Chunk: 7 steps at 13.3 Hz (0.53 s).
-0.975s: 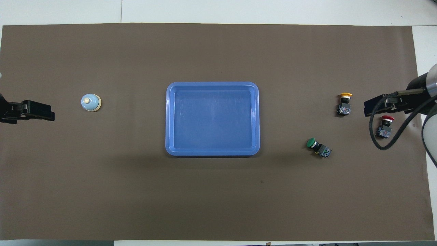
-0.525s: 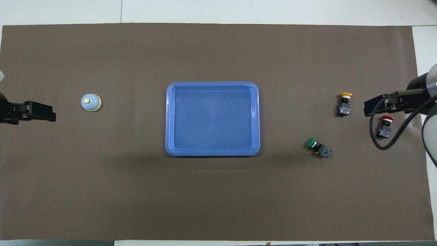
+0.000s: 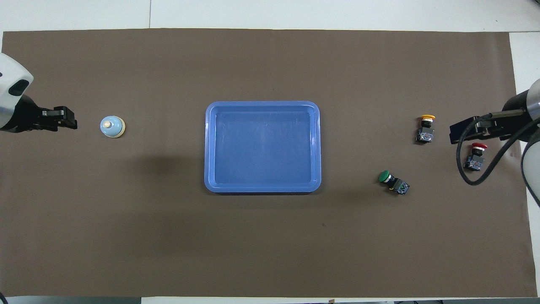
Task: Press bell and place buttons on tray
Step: 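Move the left gripper over the bell and press down on it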
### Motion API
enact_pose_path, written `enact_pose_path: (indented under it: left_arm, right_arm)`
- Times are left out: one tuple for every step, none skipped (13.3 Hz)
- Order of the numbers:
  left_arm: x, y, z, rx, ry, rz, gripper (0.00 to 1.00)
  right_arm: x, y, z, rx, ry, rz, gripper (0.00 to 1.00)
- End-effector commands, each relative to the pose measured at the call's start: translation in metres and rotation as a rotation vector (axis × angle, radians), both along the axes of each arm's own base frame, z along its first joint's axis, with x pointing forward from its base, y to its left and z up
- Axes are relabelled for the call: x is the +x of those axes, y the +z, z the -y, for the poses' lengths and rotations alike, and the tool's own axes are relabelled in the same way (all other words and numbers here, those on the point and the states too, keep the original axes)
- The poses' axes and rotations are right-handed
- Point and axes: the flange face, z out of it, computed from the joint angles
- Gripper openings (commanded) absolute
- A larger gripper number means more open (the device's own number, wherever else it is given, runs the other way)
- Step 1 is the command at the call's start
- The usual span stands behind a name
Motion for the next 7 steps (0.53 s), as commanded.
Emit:
enact_pose_path:
  left_arm:
    - [0.021,-0.027,-0.005,0.008,-0.006,0.032,0.46]
    - [0.028,-0.039,-0.005,0.007,-0.005,0.038,0.28]
    - [0.032,-0.043,-0.006,0.007,-0.005,0.053,0.02]
    - [0.034,-0.050,-0.008,0.006,-0.001,0.059,0.00]
    - [0.036,-0.055,-0.017,0.007,0.014,0.067,0.00]
    - [0.038,-0.058,-0.020,0.007,0.019,0.075,0.00]
    - [0.042,-0.071,-0.021,0.006,0.020,0.066,0.00]
  right_arm:
    - [-0.002,0.000,0.004,0.001,0.018,-0.010,1.00]
    - [-0.002,0.001,0.004,0.001,0.018,-0.008,1.00]
    - [-0.002,0.001,0.004,0.001,0.018,-0.008,1.00]
    - [-0.002,0.000,0.004,0.001,0.018,-0.010,1.00]
    - [-0.002,0.000,0.004,0.001,0.018,-0.010,1.00]
    - [-0.002,0.000,0.004,0.001,0.018,-0.010,1.00]
    - [-0.002,0.000,0.004,0.001,0.018,-0.010,1.00]
